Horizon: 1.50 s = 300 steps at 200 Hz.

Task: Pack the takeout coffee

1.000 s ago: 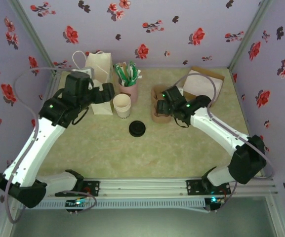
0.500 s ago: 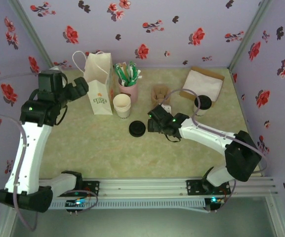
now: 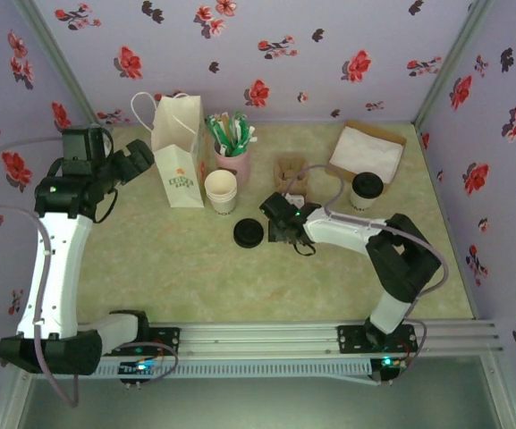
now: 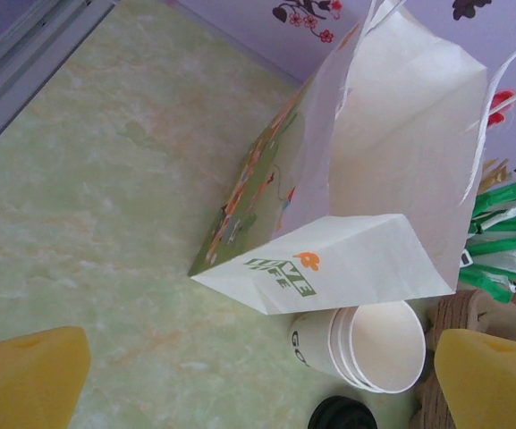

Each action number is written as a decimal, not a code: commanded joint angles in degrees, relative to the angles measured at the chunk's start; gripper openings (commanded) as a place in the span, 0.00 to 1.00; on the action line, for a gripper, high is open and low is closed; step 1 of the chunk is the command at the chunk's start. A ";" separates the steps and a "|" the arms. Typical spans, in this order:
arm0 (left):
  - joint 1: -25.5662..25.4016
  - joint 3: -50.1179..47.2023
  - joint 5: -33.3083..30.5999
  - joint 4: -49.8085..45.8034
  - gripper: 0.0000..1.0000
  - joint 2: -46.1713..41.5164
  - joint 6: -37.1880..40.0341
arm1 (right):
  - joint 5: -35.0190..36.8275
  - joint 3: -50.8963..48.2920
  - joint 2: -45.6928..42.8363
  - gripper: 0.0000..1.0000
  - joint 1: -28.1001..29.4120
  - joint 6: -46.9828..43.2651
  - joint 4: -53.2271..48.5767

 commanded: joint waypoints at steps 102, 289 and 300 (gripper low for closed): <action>1.06 -3.18 1.73 2.85 1.00 -0.93 -0.89 | -1.90 16.38 12.04 0.80 -12.16 -7.09 -2.21; 1.30 -14.16 5.16 12.98 1.00 -6.61 0.96 | -16.28 19.19 -1.92 0.55 -21.72 -7.05 -5.58; 1.25 -14.33 5.62 13.16 1.00 -6.34 0.96 | -16.23 19.87 -0.79 0.54 -22.18 -7.36 -5.73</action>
